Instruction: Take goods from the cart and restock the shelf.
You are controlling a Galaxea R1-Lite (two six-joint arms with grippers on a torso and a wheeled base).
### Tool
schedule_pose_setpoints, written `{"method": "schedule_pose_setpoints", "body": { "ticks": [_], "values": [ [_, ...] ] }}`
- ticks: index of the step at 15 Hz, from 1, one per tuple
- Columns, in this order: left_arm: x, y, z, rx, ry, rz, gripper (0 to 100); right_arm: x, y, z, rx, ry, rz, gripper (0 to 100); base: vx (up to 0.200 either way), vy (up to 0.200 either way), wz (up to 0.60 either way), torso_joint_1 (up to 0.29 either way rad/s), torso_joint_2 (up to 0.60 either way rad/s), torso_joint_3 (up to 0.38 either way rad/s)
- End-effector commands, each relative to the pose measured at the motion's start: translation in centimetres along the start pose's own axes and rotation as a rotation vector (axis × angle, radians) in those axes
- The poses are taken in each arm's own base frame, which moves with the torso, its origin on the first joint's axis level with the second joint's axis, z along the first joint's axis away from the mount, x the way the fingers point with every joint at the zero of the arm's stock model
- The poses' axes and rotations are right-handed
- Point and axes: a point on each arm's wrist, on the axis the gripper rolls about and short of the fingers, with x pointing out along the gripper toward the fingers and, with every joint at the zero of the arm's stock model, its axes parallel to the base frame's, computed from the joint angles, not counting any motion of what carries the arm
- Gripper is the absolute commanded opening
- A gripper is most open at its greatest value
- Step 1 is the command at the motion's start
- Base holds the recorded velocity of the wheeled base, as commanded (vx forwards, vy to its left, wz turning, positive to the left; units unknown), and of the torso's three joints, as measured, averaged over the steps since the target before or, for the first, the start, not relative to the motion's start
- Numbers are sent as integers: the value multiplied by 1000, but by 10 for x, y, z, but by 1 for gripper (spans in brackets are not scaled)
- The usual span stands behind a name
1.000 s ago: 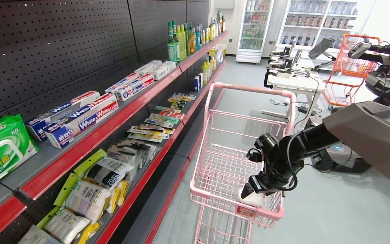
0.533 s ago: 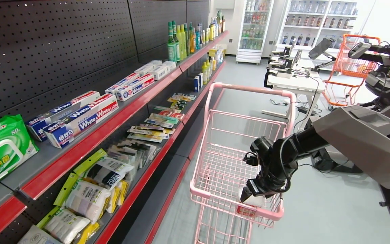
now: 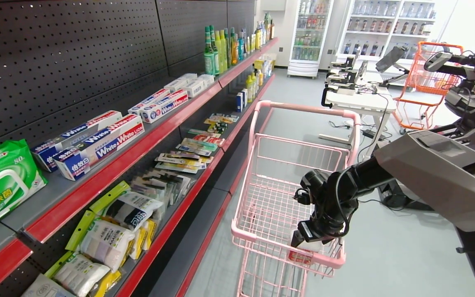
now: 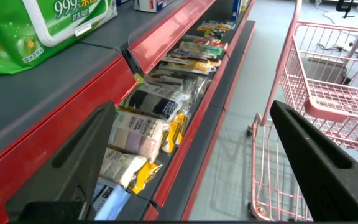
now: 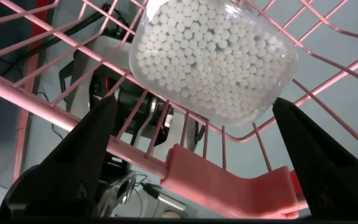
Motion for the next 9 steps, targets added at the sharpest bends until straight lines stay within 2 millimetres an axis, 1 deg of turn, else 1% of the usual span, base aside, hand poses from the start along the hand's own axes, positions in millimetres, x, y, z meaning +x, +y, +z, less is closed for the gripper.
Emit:
{"method": "schedule_pose_setpoints", "body": {
  "ticks": [1, 9],
  "values": [
    [0, 0, 0, 0, 1, 1, 100, 1, 1, -1, -4, 5, 0, 100, 0, 0, 0, 0, 0, 0],
    [0, 0, 0, 0, 1, 1, 100, 0, 1, 1, -5, 0, 2, 100, 0, 0, 0, 0, 0, 0]
  ]
}}
